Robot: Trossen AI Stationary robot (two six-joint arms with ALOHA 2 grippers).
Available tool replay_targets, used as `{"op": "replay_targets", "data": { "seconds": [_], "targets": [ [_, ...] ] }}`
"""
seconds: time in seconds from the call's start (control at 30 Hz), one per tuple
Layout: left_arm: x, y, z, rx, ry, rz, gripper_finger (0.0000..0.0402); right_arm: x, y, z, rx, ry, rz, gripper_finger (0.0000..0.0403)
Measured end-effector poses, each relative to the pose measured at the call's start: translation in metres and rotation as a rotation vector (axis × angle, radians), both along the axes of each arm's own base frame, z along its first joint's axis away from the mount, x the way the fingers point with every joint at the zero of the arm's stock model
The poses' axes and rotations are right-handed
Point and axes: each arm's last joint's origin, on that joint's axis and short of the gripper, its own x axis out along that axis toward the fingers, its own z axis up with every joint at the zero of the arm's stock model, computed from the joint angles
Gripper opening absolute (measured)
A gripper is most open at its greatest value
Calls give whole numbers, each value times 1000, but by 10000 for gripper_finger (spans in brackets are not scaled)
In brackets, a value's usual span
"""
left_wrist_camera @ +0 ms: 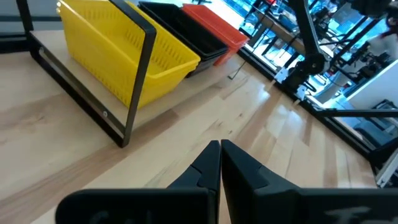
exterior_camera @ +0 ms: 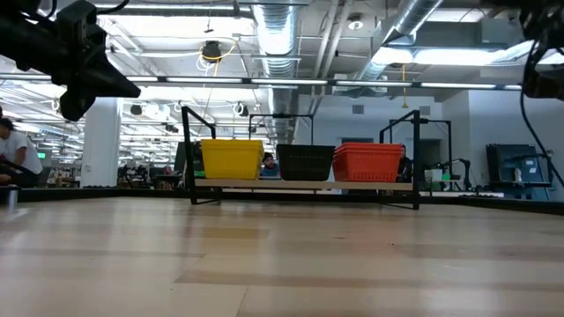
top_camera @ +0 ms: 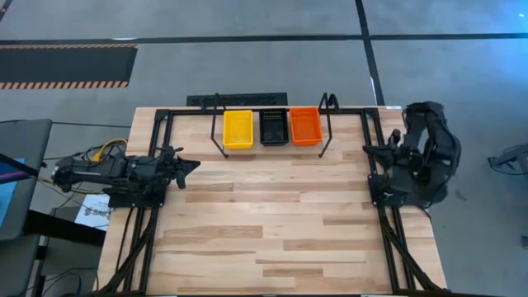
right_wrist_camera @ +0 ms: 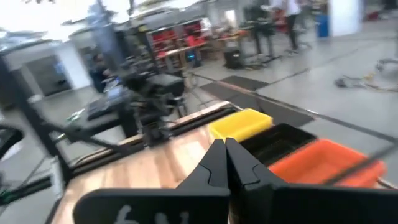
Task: Stack baskets on shelf by color
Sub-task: Return to Home Position
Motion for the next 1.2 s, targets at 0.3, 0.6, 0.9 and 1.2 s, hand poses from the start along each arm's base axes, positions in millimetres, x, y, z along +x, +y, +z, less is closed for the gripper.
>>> {"op": "replay_targets", "data": {
  "seconds": [0.3, 0.6, 0.9, 1.2],
  "targets": [
    [3, 0, -2, 4, 24, 8, 0, 11, 14, -48, 58, -23, -148, 0],
    [3, 0, -2, -6, 19, 13, 0, 12, 11, -74, 40, -17, -193, 1],
    [3, 0, -2, -22, 13, 20, 0, 12, 9, -72, -69, 33, -214, 4],
    [3, 1, -1, -16, 10, 45, 0, 18, 3, -73, -164, 94, -398, 2]
  ]
}}
